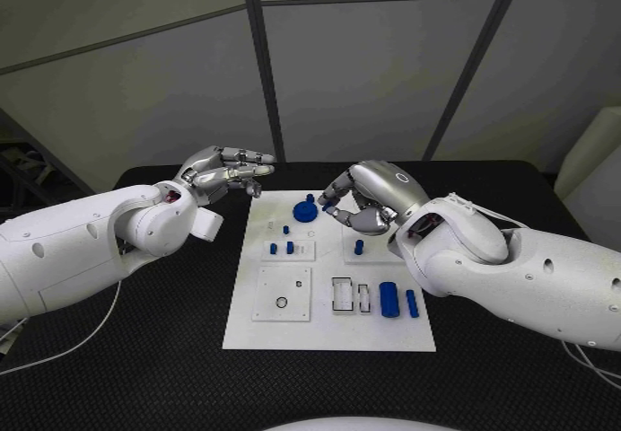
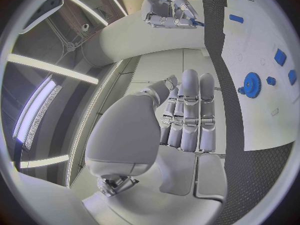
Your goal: Assemble the parts on the task board
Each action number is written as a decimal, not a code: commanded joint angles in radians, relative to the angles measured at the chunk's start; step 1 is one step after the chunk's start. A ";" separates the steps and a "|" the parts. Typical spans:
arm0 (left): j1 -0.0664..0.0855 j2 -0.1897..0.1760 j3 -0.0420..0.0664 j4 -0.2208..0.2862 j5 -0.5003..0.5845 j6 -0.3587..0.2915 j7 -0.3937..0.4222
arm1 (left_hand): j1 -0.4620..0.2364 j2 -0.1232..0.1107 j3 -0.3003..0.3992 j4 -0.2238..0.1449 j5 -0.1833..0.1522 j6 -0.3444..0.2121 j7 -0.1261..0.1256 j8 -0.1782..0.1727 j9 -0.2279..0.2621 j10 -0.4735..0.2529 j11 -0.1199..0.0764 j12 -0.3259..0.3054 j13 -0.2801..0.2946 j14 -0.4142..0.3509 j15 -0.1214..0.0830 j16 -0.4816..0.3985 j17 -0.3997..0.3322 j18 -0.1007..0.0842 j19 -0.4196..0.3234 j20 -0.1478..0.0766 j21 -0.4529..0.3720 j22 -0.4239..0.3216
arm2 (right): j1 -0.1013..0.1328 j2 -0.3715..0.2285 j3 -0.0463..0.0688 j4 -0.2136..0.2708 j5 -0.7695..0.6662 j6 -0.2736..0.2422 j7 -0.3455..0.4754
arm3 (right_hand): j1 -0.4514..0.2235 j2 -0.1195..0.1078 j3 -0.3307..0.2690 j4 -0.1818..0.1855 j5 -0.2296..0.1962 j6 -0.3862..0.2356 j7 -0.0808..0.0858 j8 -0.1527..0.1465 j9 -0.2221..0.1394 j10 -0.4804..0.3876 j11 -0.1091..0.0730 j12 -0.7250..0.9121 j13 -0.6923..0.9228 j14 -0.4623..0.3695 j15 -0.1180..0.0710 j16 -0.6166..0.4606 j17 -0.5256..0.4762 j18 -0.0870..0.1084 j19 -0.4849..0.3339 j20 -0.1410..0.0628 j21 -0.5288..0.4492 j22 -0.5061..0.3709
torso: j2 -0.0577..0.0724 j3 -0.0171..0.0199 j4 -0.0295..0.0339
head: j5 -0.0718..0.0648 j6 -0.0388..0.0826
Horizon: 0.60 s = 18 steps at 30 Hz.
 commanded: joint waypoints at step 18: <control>0.002 0.001 0.001 0.002 0.006 0.004 0.014 | -0.002 0.010 -0.004 -0.003 0.001 -0.004 0.002 -0.005 -0.001 0.002 0.004 0.000 0.001 -0.009 -0.001 -0.003 -0.001 -0.011 -0.006 -0.001 -0.005 -0.001 | 0.002 0.017 0.001 -0.006 0.016 -0.020 0.027 | -0.002 0.008 0.001 -0.006 0.003 0.005 0.000 0.003 0.001 0.007 -0.001 -0.001 -0.001 0.022 -0.008 0.000 -0.001 -0.015 0.090 -0.006 0.002 0.238 | 0.000 0.0002 0.0001 | 0.007 -0.001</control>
